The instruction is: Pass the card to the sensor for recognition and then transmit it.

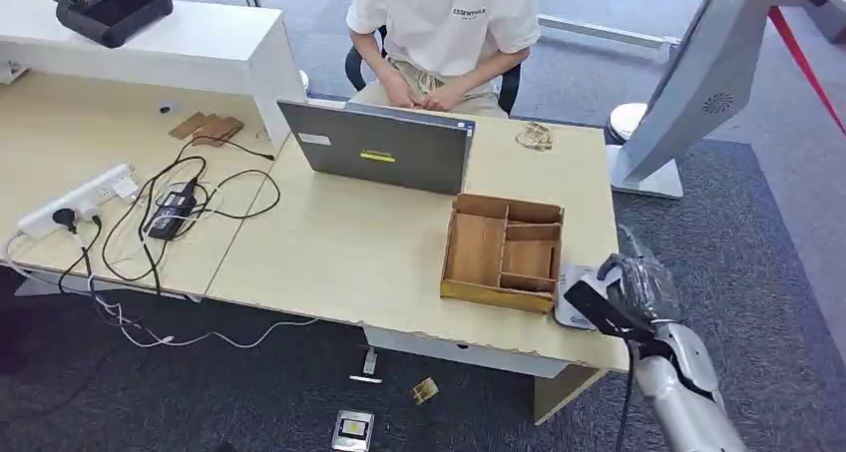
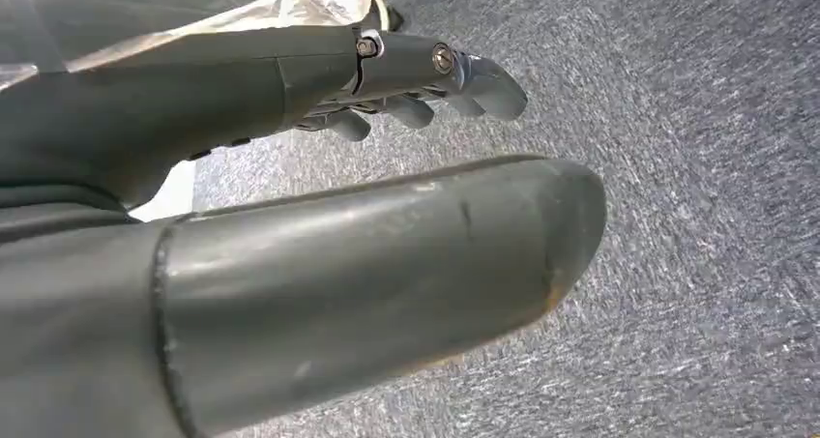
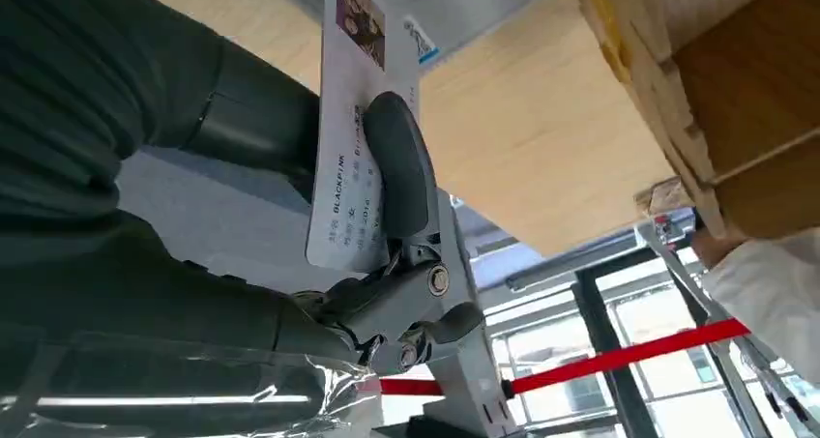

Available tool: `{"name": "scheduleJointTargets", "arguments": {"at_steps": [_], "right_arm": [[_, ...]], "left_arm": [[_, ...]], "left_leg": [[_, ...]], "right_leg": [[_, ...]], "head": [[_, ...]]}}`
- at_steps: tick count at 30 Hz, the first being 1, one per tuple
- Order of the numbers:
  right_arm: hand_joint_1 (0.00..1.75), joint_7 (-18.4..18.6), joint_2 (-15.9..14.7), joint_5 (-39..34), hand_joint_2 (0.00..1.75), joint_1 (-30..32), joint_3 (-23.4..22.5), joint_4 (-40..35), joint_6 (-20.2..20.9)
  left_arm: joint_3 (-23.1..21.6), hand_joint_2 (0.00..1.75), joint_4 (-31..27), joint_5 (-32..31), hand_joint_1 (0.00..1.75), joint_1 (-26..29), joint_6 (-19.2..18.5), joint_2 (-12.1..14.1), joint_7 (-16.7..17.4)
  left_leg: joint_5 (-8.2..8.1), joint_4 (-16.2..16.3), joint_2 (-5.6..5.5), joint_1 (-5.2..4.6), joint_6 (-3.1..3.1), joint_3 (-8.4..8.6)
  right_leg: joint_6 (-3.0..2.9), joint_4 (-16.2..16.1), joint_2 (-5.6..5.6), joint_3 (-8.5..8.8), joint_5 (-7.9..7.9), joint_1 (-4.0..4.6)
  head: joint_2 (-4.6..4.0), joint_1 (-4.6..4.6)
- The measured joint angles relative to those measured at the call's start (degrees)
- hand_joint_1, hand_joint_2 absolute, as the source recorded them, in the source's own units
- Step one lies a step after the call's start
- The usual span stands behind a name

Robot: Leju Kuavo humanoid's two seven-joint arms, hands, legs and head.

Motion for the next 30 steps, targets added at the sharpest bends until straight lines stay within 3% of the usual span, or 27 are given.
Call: {"name": "scheduleJointTargets", "arguments": {"at_steps": [17,30], "right_arm": [[1.75,1.1,0.4,0.3,1.75,1.3,2.9,-0.1,3.2],[1.75,1.7,0.5,-0.2,1.75,1.2,3.9,0.1,3.5]], "left_arm": [[0.1,0.00,0.0,0.5,0.00,0.4,0.0,0.1,-0.3],[0.1,0.00,0.0,0.5,0.00,0.5,-0.1,0.1,-0.3]], "left_leg": [[0.00,0.0,0.00,0.00,0.00,0.00],[0.00,0.0,0.02,0.00,0.00,0.02]], "right_leg": [[0.00,0.0,0.00,0.00,0.00,0.00],[0.00,0.0,0.00,0.02,0.00,0.00]], "head": [[0.00,0.00],[0.00,0.00]]}}
